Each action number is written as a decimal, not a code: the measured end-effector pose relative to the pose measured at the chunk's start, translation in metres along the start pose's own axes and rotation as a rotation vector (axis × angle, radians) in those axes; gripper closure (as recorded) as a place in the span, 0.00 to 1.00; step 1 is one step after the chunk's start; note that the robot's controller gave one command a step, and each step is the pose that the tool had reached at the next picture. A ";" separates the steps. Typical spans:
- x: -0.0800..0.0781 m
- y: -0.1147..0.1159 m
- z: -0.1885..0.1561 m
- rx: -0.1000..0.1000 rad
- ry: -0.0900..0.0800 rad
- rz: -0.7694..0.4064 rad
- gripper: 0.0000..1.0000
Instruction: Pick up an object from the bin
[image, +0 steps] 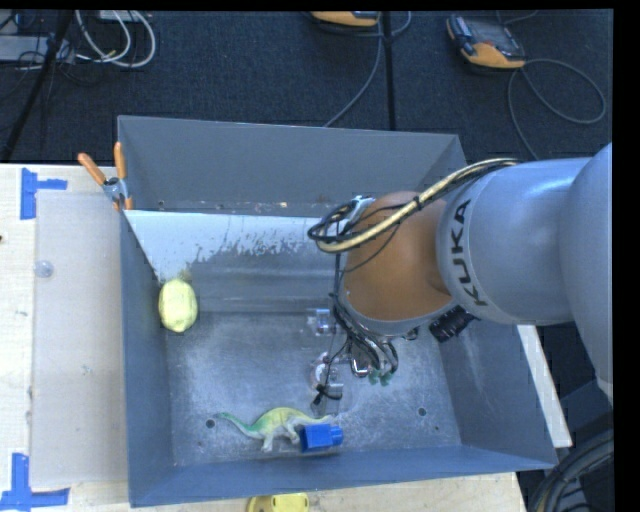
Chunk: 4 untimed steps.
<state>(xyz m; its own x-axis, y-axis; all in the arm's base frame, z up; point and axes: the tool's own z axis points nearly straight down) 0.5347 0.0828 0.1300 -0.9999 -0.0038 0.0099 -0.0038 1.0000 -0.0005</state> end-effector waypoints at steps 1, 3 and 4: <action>-0.002 0.000 -0.004 -0.001 -0.007 0.003 0.00; 0.005 0.003 0.030 -0.001 -0.003 -0.313 0.00; 0.014 -0.012 0.029 0.003 -0.002 -0.243 0.00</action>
Offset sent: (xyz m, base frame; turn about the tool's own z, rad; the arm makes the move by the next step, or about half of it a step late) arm -0.0535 0.0675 -0.0600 -0.1358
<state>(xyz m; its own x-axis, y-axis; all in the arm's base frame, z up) 0.5205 0.0712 0.1010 -0.9697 -0.2442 0.0078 -0.2442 0.9697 -0.0013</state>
